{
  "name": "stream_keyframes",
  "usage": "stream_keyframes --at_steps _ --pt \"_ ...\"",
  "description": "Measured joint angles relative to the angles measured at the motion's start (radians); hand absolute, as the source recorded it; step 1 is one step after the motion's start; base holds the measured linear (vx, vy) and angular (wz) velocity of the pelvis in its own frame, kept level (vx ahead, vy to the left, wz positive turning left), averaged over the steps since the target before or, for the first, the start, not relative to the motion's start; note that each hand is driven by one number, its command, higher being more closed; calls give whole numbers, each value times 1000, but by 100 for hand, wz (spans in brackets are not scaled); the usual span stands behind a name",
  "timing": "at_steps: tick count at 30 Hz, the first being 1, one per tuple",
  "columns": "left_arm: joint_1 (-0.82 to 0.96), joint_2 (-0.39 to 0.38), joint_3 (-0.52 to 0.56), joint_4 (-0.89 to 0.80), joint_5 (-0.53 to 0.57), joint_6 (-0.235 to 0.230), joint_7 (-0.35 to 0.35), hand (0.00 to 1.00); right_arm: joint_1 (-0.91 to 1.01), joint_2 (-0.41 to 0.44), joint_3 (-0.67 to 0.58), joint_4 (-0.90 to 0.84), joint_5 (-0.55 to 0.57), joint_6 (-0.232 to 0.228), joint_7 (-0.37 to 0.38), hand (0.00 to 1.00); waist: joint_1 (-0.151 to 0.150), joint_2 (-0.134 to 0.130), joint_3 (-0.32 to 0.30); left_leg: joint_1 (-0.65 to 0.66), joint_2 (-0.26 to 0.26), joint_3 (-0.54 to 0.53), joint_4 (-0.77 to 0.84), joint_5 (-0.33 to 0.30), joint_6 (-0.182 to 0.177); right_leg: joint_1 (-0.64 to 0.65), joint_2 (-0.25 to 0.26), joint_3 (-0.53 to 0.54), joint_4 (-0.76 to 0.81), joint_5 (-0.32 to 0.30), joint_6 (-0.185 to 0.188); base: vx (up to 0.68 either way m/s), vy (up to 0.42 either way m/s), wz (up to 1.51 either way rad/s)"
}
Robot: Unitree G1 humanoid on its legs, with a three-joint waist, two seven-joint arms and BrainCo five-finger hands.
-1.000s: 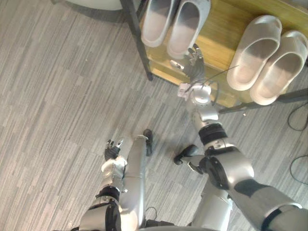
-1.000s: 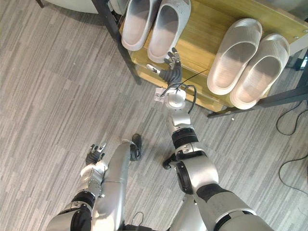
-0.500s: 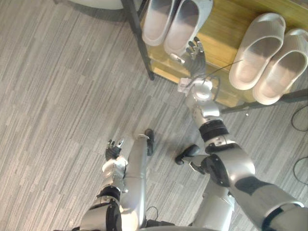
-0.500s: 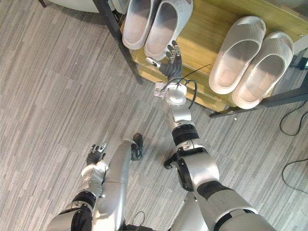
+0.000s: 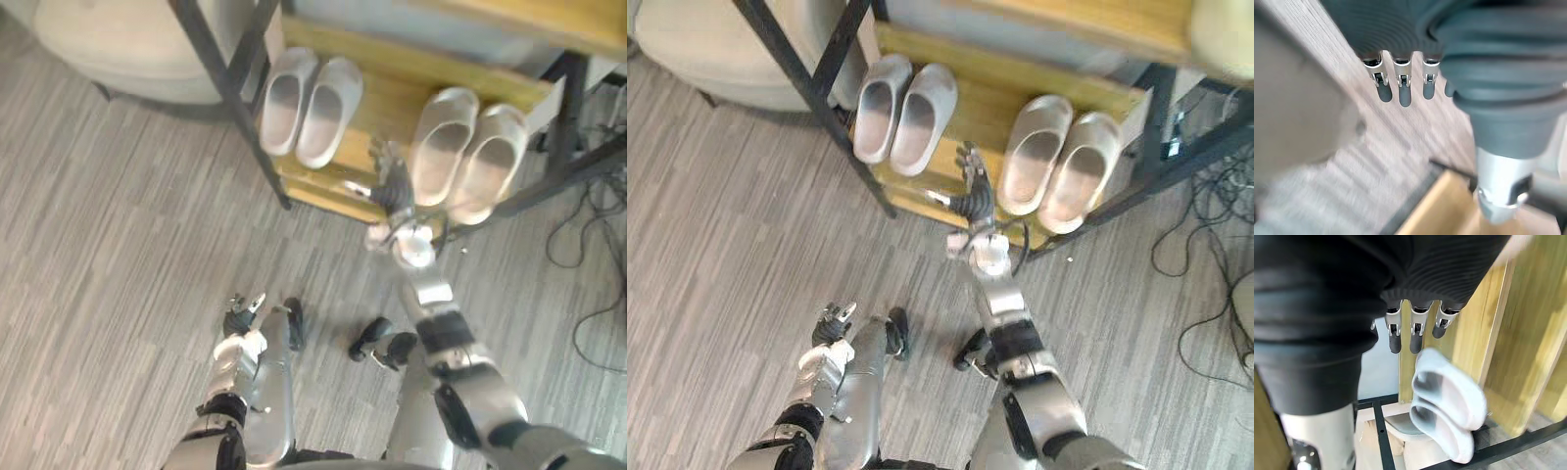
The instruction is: Organize the slippers on the shoe rack
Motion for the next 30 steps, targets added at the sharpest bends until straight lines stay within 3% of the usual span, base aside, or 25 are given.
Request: stream_keyframes --at_steps 5,10,14,18,26,30 --pt "95 6 -131 0 21 5 -21 0 265 4 19 -4 -42 0 61 0 -32 -15 -66 171 -9 41 -152 27 -20 143 32 -10 -132 31 27 86 3 -6" --pt "150 49 -229 23 56 17 -40 0 351 -6 -1 247 -100 -1 106 0 -80 -45 -137 320 -55 53 -379 116 -38 252 65 -25 -291 86 44 127 -19 5" --pt "175 78 -258 24 109 22 -42 0 384 -39 -57 478 -139 5 125 0 -89 -36 -144 443 -83 58 -519 172 -37 355 92 -37 -406 136 60 128 43 -1" --pt "288 83 -305 -49 139 14 -59 0 430 -53 -146 634 -139 25 120 0 -93 -7 -184 526 -107 54 -619 196 -30 435 108 -50 -500 169 95 102 64 10" --pt "295 97 -382 -51 229 17 -38 0 519 -15 -205 670 -139 38 106 0 -97 4 -232 646 -123 54 -751 234 -32 563 158 -67 -670 243 123 50 44 1" --pt "298 108 -508 -288 230 17 -37 0 515 -5 -231 682 -139 43 105 0 -98 6 -245 665 -133 51 -776 246 -28 590 169 -74 -727 276 128 -5 30 3"
